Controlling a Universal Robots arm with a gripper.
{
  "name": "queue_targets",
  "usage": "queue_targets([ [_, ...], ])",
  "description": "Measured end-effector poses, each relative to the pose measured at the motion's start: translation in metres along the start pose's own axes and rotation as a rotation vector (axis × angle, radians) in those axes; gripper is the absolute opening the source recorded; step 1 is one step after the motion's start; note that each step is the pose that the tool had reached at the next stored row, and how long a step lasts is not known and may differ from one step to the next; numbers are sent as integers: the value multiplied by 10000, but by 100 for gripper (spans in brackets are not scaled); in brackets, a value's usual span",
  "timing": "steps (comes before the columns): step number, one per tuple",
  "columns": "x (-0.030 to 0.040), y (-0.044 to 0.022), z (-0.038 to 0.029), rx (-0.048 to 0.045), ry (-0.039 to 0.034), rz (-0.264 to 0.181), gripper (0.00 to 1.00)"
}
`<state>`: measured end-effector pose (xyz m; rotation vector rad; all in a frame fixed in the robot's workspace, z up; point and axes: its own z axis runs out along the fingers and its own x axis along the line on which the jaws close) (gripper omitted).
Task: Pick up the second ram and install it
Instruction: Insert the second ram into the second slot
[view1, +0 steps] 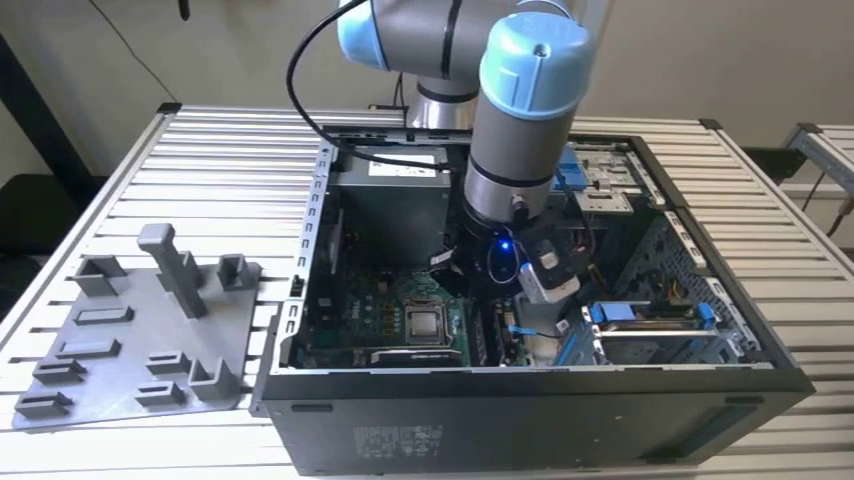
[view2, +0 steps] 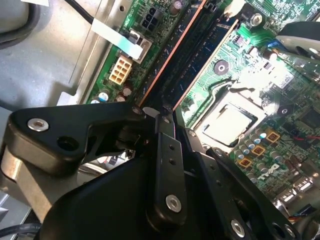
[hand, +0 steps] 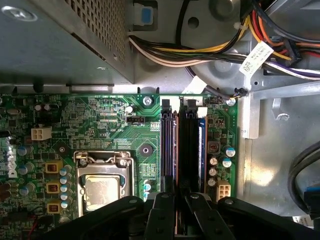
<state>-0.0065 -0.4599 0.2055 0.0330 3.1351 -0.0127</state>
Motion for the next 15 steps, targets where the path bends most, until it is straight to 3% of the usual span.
queue_targets([
  [6,0,0,-14,-4,3,0,22],
  [13,-2,1,-325,0,4,1,22],
  [15,-2,1,-352,-4,3,1,22],
])
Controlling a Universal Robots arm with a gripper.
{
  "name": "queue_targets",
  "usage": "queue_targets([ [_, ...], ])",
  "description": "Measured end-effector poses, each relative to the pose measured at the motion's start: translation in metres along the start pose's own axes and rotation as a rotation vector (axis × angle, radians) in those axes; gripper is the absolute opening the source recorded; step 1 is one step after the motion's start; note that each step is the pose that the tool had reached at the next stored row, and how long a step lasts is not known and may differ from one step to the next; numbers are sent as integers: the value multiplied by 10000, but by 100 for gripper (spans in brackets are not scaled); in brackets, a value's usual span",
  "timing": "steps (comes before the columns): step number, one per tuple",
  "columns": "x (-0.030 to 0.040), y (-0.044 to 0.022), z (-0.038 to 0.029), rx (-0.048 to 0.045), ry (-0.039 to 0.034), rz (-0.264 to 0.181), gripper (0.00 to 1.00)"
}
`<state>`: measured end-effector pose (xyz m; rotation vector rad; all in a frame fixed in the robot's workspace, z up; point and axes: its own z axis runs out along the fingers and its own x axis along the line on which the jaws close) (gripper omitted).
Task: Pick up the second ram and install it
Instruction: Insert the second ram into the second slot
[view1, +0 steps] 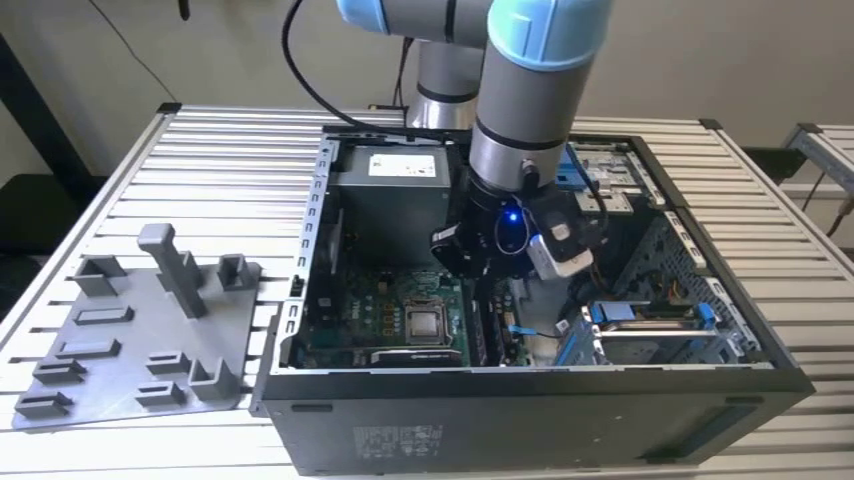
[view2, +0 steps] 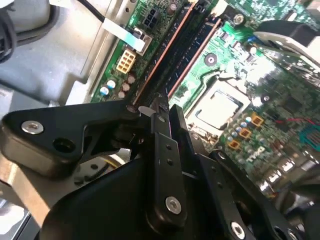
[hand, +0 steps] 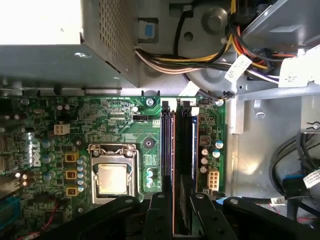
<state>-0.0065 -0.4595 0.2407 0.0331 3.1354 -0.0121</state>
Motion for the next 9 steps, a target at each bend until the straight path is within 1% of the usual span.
queue_targets([
  [4,1,0,-1,1,1,0,20],
  [5,1,0,-1,2,1,0,11],
  [9,1,0,-1,2,1,1,11],
])
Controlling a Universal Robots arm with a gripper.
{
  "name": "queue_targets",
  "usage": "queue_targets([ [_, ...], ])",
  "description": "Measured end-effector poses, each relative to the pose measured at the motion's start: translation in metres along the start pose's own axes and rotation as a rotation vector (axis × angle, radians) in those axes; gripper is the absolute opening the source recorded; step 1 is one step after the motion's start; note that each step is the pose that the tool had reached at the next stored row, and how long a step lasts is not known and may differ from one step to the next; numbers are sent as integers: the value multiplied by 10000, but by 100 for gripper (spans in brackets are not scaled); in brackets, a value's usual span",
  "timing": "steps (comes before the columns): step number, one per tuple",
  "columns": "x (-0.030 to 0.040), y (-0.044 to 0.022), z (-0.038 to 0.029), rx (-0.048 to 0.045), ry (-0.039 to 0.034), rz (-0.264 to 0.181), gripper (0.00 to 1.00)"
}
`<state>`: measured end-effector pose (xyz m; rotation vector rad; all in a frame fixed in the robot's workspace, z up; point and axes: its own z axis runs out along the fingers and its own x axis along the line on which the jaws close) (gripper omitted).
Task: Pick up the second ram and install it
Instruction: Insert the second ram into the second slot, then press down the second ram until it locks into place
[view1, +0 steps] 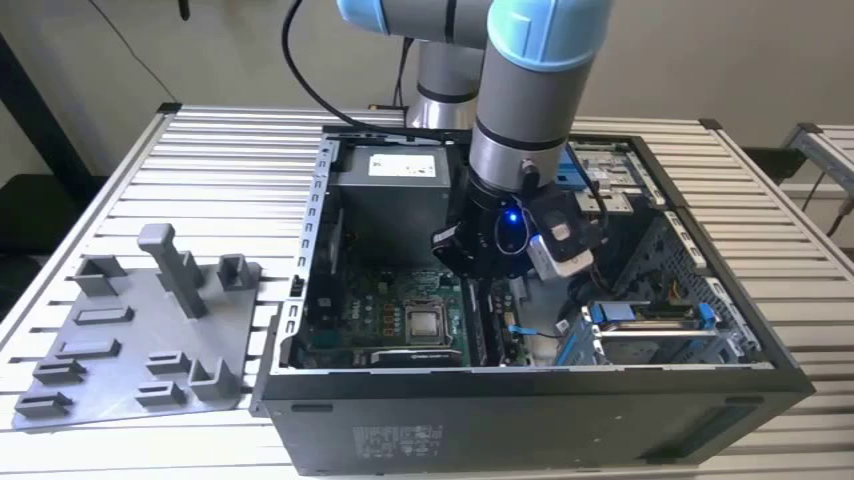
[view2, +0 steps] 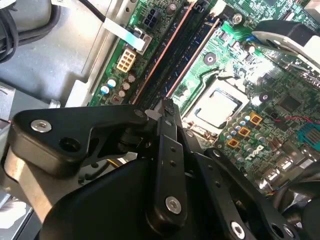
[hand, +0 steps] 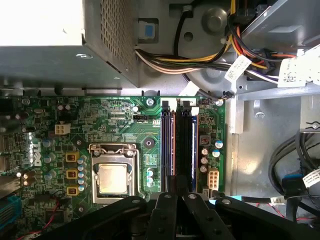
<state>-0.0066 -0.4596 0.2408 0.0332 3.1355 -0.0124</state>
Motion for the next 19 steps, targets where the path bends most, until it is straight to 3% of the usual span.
queue_targets([
  [19,2,0,0,1,0,-23,11],
])
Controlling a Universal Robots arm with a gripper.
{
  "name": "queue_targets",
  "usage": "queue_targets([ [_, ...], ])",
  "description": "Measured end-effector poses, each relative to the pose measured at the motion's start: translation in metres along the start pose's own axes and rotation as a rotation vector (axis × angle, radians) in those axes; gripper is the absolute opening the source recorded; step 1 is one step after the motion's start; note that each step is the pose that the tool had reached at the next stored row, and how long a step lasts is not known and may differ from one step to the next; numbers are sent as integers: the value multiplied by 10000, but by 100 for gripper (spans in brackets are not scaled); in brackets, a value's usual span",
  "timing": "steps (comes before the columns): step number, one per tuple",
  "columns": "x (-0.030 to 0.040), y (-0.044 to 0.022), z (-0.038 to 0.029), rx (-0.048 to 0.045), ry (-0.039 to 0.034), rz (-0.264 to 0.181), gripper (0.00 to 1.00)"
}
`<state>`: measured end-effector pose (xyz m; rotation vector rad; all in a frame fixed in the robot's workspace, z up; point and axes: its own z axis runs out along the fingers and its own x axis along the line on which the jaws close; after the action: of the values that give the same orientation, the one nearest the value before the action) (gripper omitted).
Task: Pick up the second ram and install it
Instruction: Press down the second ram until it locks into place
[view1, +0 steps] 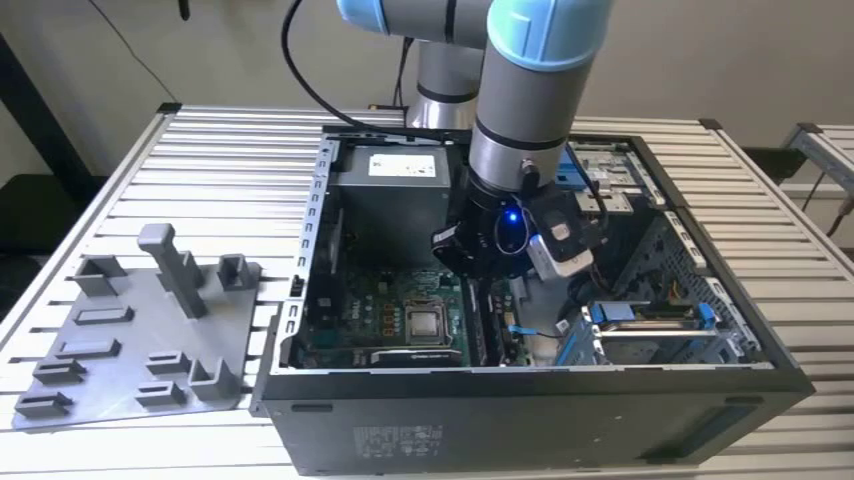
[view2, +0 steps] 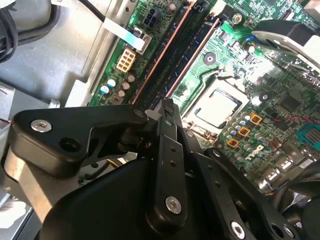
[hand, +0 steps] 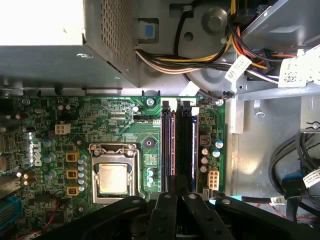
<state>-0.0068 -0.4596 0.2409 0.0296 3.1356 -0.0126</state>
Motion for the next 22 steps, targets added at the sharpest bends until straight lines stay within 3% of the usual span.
queue_targets([
  [4,0,0,0,-4,-3,-387,11],
  [11,0,0,0,-12,-21,-1611,11],
  [22,0,0,0,-36,-146,-3233,11],
])
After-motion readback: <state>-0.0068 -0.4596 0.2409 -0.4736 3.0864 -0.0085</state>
